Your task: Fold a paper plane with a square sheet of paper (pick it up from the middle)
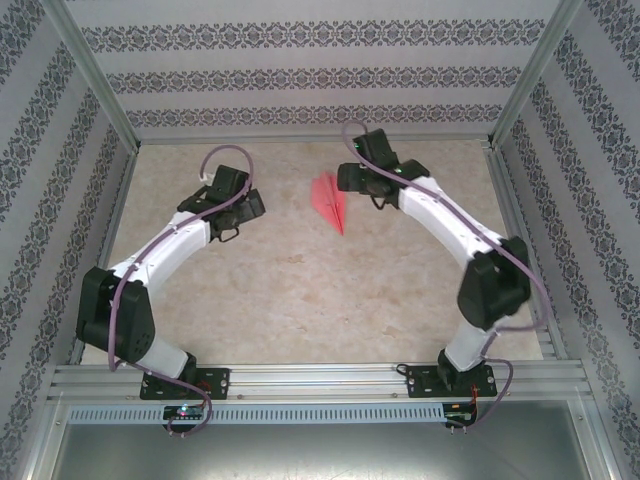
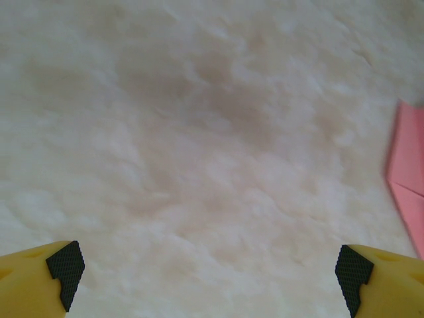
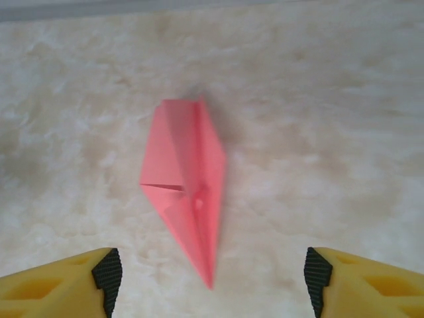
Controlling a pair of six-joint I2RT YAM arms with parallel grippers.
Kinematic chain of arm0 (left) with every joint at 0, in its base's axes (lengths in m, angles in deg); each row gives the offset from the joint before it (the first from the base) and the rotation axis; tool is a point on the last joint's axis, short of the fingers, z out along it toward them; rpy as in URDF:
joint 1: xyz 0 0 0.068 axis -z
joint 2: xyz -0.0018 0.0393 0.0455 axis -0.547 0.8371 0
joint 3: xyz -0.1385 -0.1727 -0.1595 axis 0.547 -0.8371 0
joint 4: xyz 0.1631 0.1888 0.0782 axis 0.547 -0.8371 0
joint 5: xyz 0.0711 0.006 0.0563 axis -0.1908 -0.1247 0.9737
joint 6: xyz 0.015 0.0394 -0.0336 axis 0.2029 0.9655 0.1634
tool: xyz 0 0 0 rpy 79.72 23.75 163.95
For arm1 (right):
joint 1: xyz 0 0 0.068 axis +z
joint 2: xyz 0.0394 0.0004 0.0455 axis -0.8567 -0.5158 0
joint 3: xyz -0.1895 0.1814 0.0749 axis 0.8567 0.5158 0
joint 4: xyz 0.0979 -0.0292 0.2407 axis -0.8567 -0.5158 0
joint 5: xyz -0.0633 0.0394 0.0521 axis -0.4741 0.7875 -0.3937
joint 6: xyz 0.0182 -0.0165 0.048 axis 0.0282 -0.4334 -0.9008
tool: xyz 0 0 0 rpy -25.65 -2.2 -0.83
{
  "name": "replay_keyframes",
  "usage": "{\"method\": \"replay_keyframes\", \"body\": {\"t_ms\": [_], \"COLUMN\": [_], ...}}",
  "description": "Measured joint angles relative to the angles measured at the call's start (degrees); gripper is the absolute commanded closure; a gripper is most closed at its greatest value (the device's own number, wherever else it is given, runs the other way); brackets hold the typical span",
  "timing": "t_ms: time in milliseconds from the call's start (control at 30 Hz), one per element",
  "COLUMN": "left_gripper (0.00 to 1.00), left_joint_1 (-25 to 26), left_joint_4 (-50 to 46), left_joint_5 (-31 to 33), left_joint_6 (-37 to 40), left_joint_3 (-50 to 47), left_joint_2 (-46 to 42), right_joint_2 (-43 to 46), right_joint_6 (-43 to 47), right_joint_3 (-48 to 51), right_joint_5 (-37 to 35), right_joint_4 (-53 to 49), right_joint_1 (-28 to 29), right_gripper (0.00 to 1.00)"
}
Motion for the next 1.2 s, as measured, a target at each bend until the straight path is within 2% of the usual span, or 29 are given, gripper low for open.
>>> {"method": "replay_keyframes", "body": {"t_ms": [33,133,267,400,533,667,833,1033,1200], "left_gripper": [0.0,0.0,0.0,0.0,0.0,0.0,0.0,0.0,0.0], "left_joint_1": [-0.72,-3.5,-7.65,-11.08,-13.49,-15.47,-17.27,-18.88,-18.91], "left_joint_4": [0.15,2.43,7.5,15.02,22.23,33.44,48.13,63.69,72.76], "left_joint_5": [1.22,4.61,9.44,13.86,14.75,11.69,3.15,-8.04,-12.9], "left_joint_6": [0.98,4.31,8.02,12.17,16.37,21.27,27.52,31.15,32.46], "left_joint_3": [-0.2,-3.63,-11.58,-19.89,-26.6,-33.53,-41.81,-44.76,-46.23], "left_joint_2": [-0.5,-3.87,-9.09,-12.02,-12.33,-11.52,-9.07,-6.6,-1.66], "right_joint_2": [2.86,12.48,21.14,24.98,24.83,20.94,18.12,15.76,13.0], "right_joint_6": [0.76,2.49,4.13,6.62,9.46,11.58,15.98,20.04,21.35], "right_joint_3": [3.06,14.51,27.32,39.54,50.1,54.53,56.92,59.12,61.33], "right_joint_5": [-1.57,-7.67,-14.01,-17.99,-19.3,-18.84,-14.21,-6.08,0.0], "right_joint_4": [1.62,7.85,14.6,22.84,31.36,39.8,51.82,64.67,70.71], "right_joint_1": [-0.66,-4.22,-10.58,-15.67,-17.86,-19.76,-20.11,-21.24,-22.86], "right_gripper": [0.02,0.02,0.02,0.02,0.02,0.02,0.02,0.02,0.02]}}
